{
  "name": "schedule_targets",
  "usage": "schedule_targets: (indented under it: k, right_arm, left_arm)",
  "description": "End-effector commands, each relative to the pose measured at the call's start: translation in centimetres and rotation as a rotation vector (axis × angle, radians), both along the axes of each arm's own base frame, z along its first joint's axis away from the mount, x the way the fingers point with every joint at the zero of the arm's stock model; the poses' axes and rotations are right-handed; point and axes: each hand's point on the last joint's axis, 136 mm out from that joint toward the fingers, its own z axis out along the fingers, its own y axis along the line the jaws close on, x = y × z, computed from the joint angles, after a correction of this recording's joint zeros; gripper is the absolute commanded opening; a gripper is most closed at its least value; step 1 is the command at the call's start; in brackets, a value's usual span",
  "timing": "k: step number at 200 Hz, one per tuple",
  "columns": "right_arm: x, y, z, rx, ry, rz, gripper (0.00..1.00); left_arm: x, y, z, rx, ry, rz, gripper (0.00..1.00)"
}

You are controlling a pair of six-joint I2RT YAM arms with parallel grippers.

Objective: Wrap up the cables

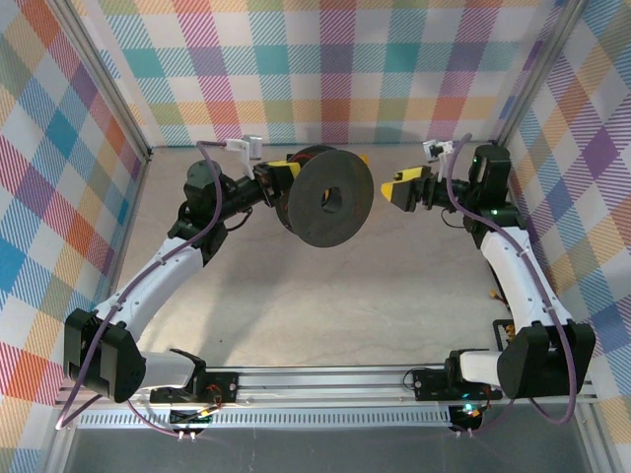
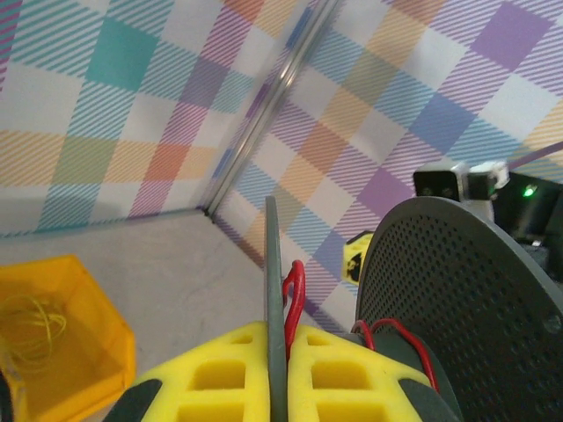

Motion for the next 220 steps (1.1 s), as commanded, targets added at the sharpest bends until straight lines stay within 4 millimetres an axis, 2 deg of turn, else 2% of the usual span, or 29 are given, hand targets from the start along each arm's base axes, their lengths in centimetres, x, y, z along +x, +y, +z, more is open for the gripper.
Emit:
schedule_targets:
  k: [1, 23, 41, 60, 70, 80, 107, 121, 139, 150, 165, 187, 205, 220]
  right_arm:
    - [-2.2, 2.6, 0.9, -0.003, -0.060, 0.159, 0.99]
    - [-2.7, 4.1, 0.5, -0.022, -0.072, 0.209, 0.99]
    - [-2.6, 4.3, 0.4, -0.026, -0.072, 0.212, 0.99]
    - [-3.1, 4.3, 0.5, -0.021, -0.076, 0.233, 0.94]
    - [-3.5, 4.4, 0.7, -0.014, -0.080, 0.256, 0.85]
    - [-4.0, 4.5, 0.9, -0.004, -0.084, 0.282, 0.72]
    - [-4.4, 4.6, 0.9, 0.007, -0.080, 0.308, 0.30]
    - [-4.6, 4.6, 0.7, 0.014, -0.071, 0.320, 0.21]
    - [-4.7, 4.6, 0.6, 0.015, -0.070, 0.324, 0.00]
    - [-4.8, 4.6, 0.6, 0.015, -0.071, 0.325, 0.00]
    - [-5.1, 4.5, 0.7, 0.015, -0.078, 0.329, 0.00]
    - [-5.8, 4.5, 0.8, 0.017, -0.087, 0.343, 0.00]
    - [-6.3, 4.5, 0.9, 0.025, -0.086, 0.362, 0.00]
    - [-6.5, 4.5, 0.8, 0.030, -0.083, 0.370, 0.00]
  left_arm:
    - [-1.3, -0.9, 3.2, -0.044, -0.080, -0.079, 0.00]
    - [-2.0, -2.1, 3.6, -0.098, -0.067, -0.192, 0.00]
    - [-2.2, -2.5, 3.6, -0.116, -0.062, -0.242, 0.00]
    - [-2.3, -2.7, 3.5, -0.111, -0.059, -0.253, 0.00]
    - [-2.2, -2.7, 3.5, -0.109, -0.056, -0.249, 0.00]
    - [-2.1, -2.7, 3.4, -0.105, -0.054, -0.249, 0.00]
    - [-1.8, -3.0, 3.3, -0.111, -0.046, -0.258, 0.00]
    - [-1.7, -3.1, 3.4, -0.116, -0.038, -0.270, 0.00]
    - [-1.5, -3.3, 3.3, -0.112, -0.024, -0.278, 0.00]
    - [-1.3, -3.2, 3.0, -0.101, -0.018, -0.265, 0.00]
    - [-0.8, -2.7, 2.8, -0.074, -0.015, -0.218, 0.19]
    - [-0.2, -1.2, 3.1, -0.022, -0.036, -0.123, 0.42]
    - [0.1, 0.2, 4.4, -0.006, -0.069, -0.065, 0.51]
    - [0.5, 1.4, 5.7, -0.008, -0.094, -0.033, 0.54]
